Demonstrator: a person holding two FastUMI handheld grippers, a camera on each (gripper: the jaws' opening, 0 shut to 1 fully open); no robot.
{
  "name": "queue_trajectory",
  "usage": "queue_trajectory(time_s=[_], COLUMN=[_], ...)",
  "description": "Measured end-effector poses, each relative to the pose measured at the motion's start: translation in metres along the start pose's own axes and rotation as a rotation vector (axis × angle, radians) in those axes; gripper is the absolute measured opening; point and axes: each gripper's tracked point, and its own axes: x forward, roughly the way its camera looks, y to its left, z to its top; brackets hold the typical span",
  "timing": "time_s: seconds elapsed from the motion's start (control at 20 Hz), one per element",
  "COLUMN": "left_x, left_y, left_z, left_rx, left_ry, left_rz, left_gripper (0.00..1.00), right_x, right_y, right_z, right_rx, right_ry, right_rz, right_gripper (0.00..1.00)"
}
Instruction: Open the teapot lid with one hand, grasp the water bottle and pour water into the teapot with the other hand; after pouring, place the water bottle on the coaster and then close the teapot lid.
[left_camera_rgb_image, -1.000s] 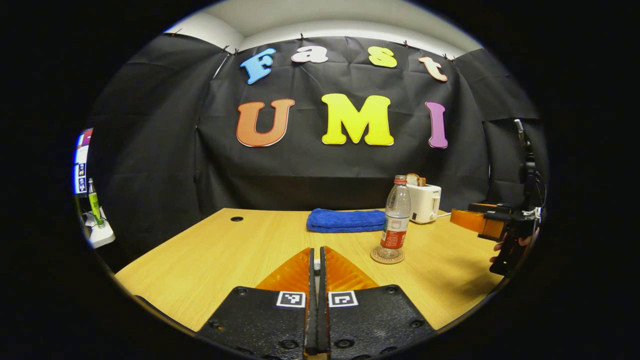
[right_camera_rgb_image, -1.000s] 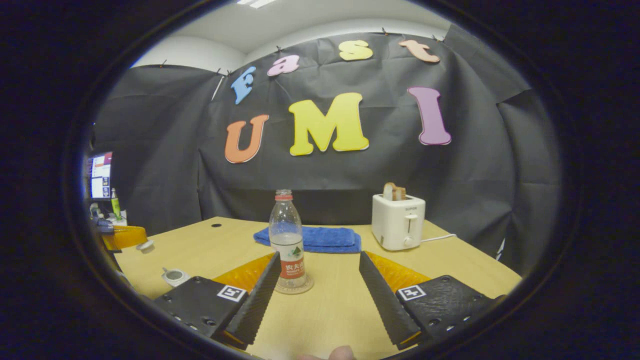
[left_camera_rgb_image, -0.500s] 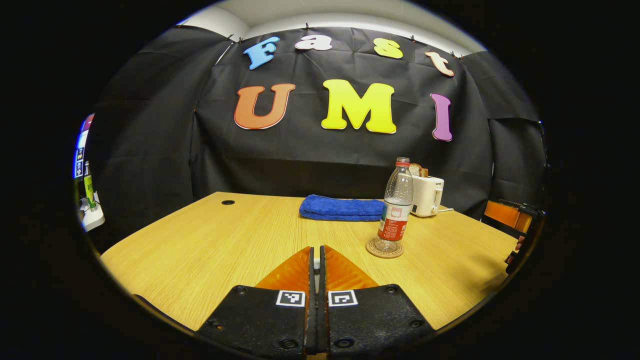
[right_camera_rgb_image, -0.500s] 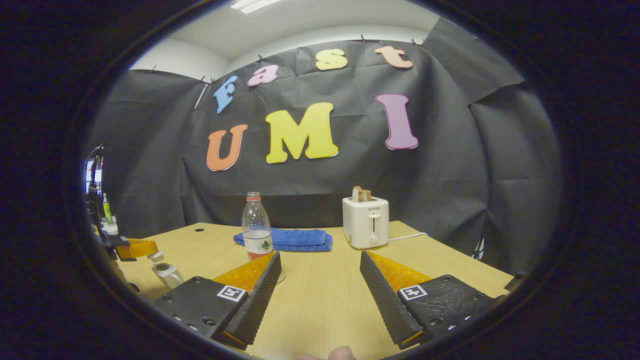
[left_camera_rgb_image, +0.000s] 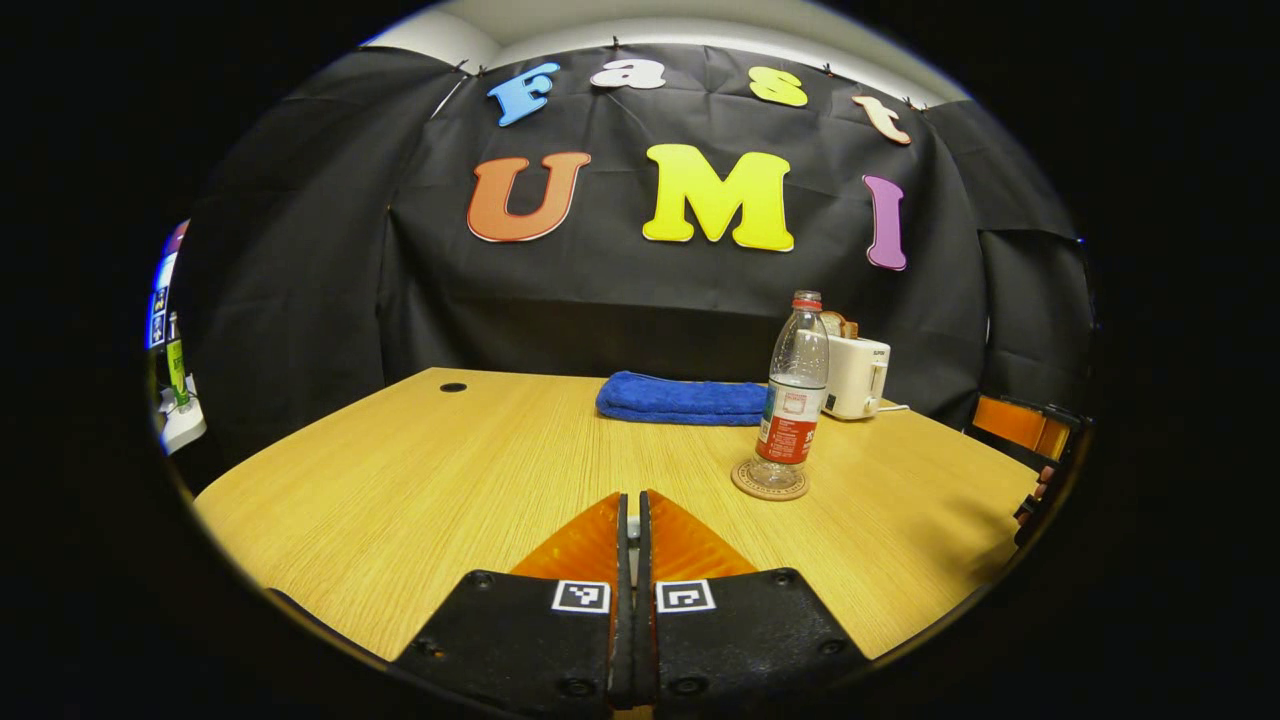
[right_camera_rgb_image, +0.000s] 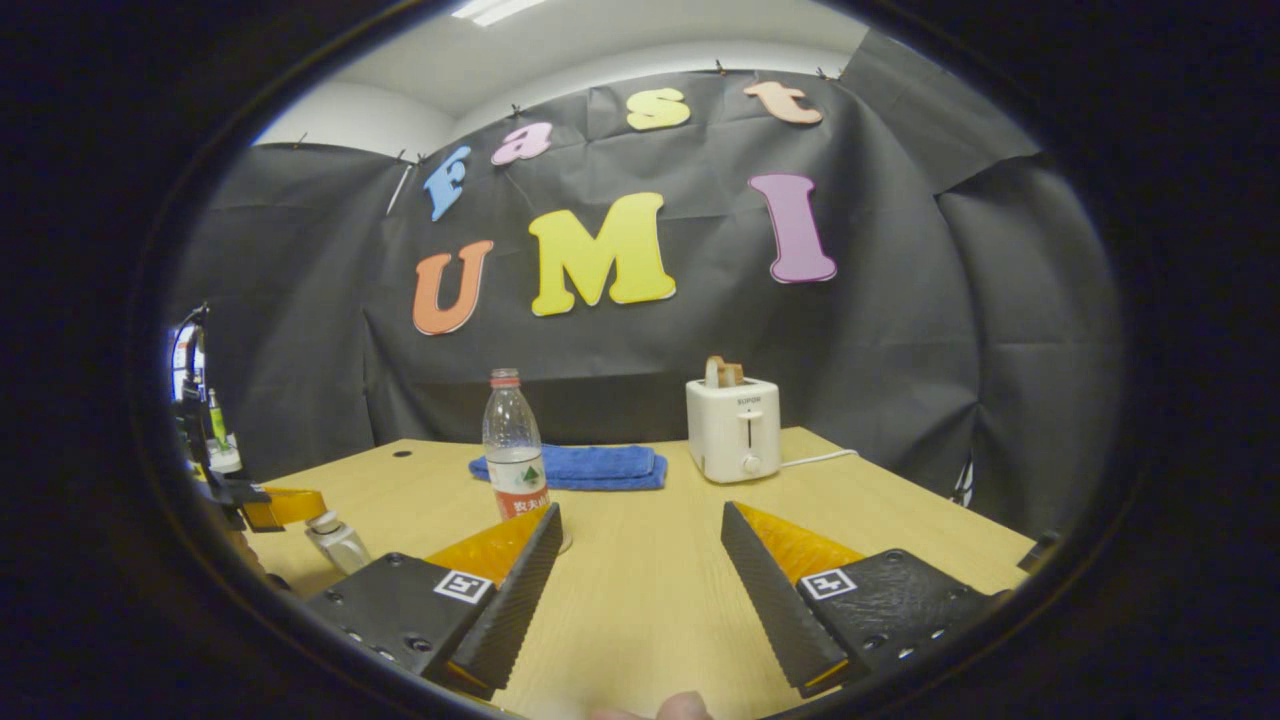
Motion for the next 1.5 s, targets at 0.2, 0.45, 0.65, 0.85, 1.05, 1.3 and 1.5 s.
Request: queue_trajectory(time_s=[0.2,0.45,0.65,0.85,1.05,1.3,1.5], left_x=[0.0,-0.001,-0.01,-0.031,-0.053,-0.072,-0.081], left_y=[0.002,0.001,0.004,0.01,-0.01,-0.033,-0.037], left_z=[-0.004,-0.008,0.005,0.065,0.124,0.141,0.126], left_rx=[0.01,-0.004,0.023,0.099,0.065,0.061,0.065], left_ry=[0.007,0.023,0.011,-0.156,-0.308,-0.367,-0.361], left_rz=[0.017,0.032,0.078,0.158,0.137,0.102,0.096], left_gripper=[0.05,0.1,0.85,0.99,0.98,0.98,0.99], right_x=[-0.002,-0.006,-0.007,-0.01,-0.019,-0.05,-0.065], right_y=[0.002,0.004,-0.003,-0.002,0.004,0.015,0.037], right_z=[0.0,0.003,0.003,0.009,0.039,0.063,0.068], right_rx=[0.002,0.002,0.007,0.016,0.005,-0.006,-0.054], right_ry=[0.001,-0.01,-0.01,-0.018,-0.101,-0.179,-0.226], right_rz=[0.008,0.014,-0.008,-0.018,-0.022,-0.041,-0.016], right_gripper=[0.92,0.96,0.92,0.96,0.92,0.95,0.95])
